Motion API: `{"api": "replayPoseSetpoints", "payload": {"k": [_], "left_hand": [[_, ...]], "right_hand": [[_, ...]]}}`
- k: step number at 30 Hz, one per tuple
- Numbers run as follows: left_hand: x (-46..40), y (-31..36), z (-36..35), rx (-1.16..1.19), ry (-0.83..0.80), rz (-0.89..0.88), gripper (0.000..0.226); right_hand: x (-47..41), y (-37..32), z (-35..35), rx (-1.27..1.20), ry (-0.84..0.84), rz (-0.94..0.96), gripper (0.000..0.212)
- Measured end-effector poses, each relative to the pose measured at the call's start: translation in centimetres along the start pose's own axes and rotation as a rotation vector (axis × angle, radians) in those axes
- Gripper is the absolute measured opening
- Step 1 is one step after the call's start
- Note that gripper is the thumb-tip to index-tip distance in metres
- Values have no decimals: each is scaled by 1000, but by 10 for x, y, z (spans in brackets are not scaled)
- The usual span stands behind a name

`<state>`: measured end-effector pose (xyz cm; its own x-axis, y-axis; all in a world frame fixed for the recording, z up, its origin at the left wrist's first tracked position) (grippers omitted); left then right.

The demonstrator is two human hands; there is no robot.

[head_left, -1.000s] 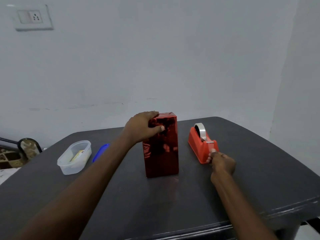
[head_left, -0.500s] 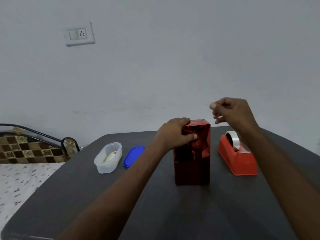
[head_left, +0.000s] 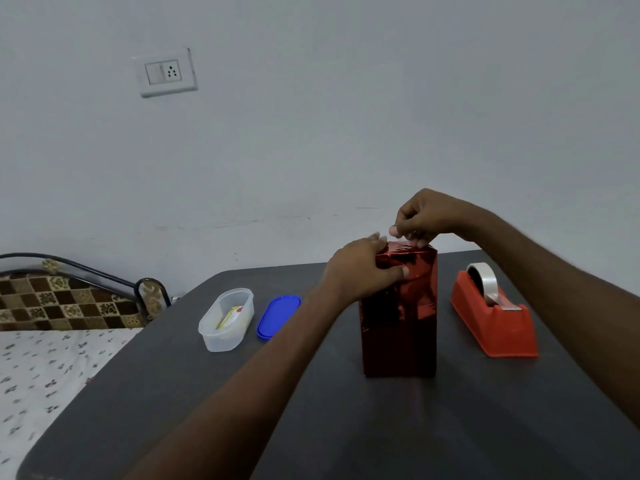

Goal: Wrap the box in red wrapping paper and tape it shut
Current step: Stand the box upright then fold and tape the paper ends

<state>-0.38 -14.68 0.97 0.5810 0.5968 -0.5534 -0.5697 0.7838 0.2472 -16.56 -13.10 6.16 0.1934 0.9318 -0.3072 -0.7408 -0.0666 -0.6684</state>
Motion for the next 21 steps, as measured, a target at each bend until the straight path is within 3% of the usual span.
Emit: {"api": "replayPoseSetpoints", "payload": {"k": [8,16,21], "left_hand": [[0,2,1,-14,-21,38,64],[-3,-2,0,-3,-45,34,65],[-3,3,3,75,-28,78,53]], "right_hand": [[-7,1,1,67,-15,-25,20],[-12,-4,-5,352,-20,13,23],[-7,0,-6,534,153,19,34]]}}
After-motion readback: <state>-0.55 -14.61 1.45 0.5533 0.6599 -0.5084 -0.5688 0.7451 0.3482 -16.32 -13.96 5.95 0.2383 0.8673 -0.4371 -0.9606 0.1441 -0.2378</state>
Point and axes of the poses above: each hand's wrist, its own x-axis away from the middle knuckle, its own z-axis out of the back of the hand, y = z × x, the point moved 4 cm from there along -x, towards the middle knuckle, and after that the axes turned 8 degrees about y, right-handed, at the moved point
